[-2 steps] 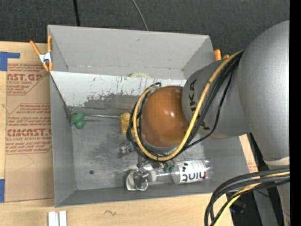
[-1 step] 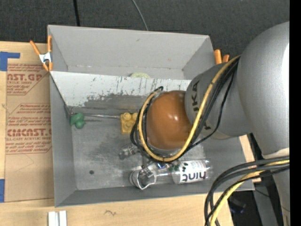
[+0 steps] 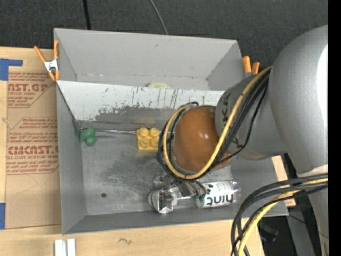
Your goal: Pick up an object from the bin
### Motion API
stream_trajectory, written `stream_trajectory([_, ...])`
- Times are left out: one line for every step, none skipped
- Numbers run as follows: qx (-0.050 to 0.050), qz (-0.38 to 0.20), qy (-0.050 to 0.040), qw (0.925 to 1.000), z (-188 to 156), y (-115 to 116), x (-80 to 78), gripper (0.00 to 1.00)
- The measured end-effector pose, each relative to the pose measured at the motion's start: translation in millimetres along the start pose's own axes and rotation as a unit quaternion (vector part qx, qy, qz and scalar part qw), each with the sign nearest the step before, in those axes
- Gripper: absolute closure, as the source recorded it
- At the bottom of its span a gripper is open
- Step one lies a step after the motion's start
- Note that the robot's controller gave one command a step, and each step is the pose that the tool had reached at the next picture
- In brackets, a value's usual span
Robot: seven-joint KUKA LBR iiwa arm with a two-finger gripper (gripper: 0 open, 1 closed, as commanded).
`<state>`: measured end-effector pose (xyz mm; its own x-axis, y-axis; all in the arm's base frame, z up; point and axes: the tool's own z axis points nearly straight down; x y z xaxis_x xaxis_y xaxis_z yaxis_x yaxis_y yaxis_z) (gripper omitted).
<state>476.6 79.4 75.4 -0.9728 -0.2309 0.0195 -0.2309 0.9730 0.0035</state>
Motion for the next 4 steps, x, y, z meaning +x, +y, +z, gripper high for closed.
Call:
stream_trajectory([0.0,0.0,0.0,1.0,0,0,0.0,1.0])
stream_trajectory([0.002,0.0,-0.0123,0.9999,-70,1,0.1,1.0])
stream_trajectory([0.001,0.0,-0.0077,1.0,-27,1,1.9,1.0])
stream_trajectory([0.002,-0.001,-0.0112,0.9999,-71,1,-0.6,1.0])
